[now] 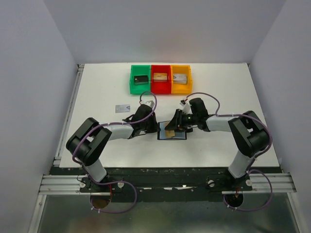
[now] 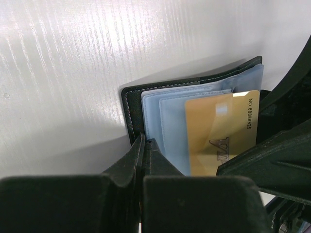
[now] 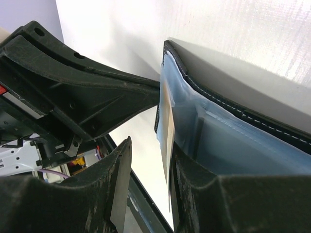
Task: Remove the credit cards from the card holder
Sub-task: Remove the credit card from the card holder.
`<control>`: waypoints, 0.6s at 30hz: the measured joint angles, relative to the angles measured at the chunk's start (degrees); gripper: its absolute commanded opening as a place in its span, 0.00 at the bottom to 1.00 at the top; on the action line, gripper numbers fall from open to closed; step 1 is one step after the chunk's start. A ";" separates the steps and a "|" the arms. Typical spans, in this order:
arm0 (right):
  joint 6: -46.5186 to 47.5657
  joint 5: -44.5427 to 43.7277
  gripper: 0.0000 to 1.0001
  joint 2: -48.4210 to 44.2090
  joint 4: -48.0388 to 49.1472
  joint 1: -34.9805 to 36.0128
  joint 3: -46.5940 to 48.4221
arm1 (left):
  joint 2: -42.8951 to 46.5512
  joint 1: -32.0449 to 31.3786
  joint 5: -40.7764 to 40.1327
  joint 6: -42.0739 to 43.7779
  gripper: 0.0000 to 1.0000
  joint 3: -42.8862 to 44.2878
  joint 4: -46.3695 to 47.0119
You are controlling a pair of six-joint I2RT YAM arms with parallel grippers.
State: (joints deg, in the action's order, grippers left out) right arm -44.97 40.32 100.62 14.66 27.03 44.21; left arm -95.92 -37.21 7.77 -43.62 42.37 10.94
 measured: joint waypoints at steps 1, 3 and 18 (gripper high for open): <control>0.04 0.00 0.42 -0.11 0.00 -0.11 -0.15 | 0.00 0.00 0.00 -0.02 0.00 0.00 0.02; 0.04 -0.02 0.42 -0.17 -0.09 -0.26 -0.42 | 0.00 0.02 0.00 -0.15 0.00 0.00 0.00; 1.16 -0.46 0.31 -1.75 -1.20 -1.99 -2.14 | 0.00 0.02 0.00 -0.42 0.00 0.00 -0.02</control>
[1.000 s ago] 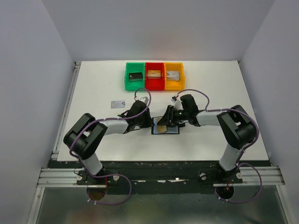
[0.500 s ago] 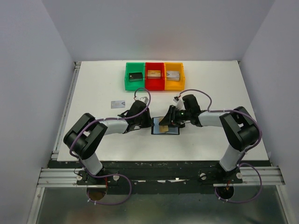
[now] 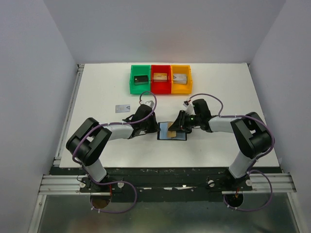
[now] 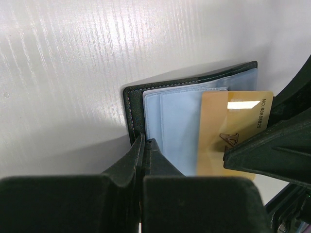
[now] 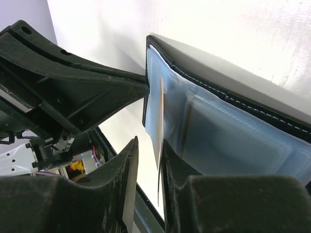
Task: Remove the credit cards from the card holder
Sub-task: Remove the credit card from the card holder.
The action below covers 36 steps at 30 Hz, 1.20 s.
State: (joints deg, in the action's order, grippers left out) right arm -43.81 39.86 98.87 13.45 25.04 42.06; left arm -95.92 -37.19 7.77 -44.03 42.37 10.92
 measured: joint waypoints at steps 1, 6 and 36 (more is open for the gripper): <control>0.00 -0.02 0.30 -0.02 -0.02 -0.07 -0.11 | 0.00 0.00 0.00 0.00 0.00 0.00 0.00; 0.37 -0.11 0.27 -0.17 -0.07 -0.61 -0.61 | 0.00 0.00 0.00 -0.04 0.00 0.00 0.00; 8.00 -10.19 0.00 -8.70 -17.90 -2.67 -0.09 | 2.38 0.00 0.00 1.20 0.29 -0.04 -4.50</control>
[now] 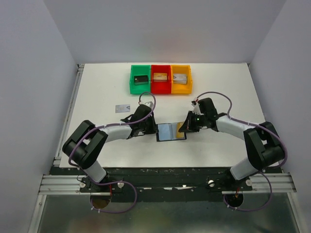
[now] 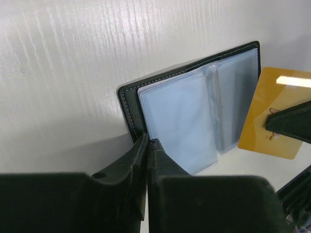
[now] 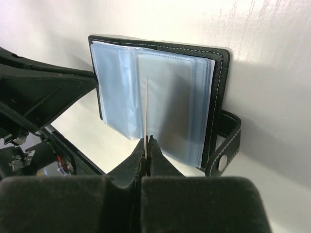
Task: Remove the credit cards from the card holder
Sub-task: Remove the credit card from the card holder, then place the credit card at the center of the board.
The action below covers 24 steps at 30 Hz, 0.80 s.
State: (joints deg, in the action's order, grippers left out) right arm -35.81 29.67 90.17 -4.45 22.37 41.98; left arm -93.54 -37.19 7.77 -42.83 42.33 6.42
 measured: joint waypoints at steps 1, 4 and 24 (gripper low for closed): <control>0.59 -0.79 0.00 -0.85 -1.49 0.00 0.50 | 0.57 0.00 0.07 0.26 0.35 0.09 -0.92; 2.62 -2.95 0.00 -4.15 -5.95 0.00 2.40 | 2.45 0.00 0.50 0.70 0.46 0.81 -3.41; 23.80 15.13 0.00 -18.97 -26.16 11.78 14.34 | 27.45 11.80 33.92 -2.19 0.63 -8.07 23.69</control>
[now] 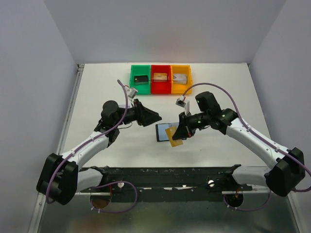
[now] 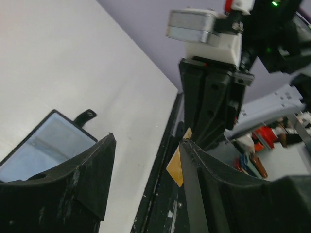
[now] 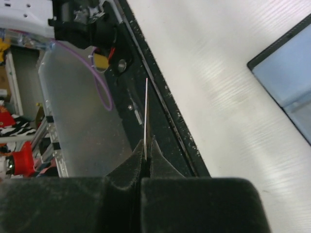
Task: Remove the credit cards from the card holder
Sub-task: Place the credit card at the center of the board.
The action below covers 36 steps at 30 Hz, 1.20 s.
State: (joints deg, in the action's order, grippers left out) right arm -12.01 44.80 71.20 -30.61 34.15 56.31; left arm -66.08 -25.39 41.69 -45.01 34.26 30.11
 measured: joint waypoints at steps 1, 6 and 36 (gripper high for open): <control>0.42 0.98 0.00 -0.15 -0.63 0.24 0.04 | -0.68 0.46 3.54 -1.55 0.63 -0.72 4.02; 1.57 4.57 0.00 -1.79 -2.93 0.92 1.42 | -1.40 0.55 15.82 -8.96 0.60 -2.97 19.71; 8.22 1.31 0.38 4.13 -14.53 7.80 14.71 | -1.57 -5.35 25.05 -3.43 0.00 -1.22 13.94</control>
State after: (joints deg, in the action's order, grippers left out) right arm -3.79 46.11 75.33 -45.15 41.95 71.02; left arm -67.66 -30.74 66.74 -48.45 33.04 44.05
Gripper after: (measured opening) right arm 0.105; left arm 0.039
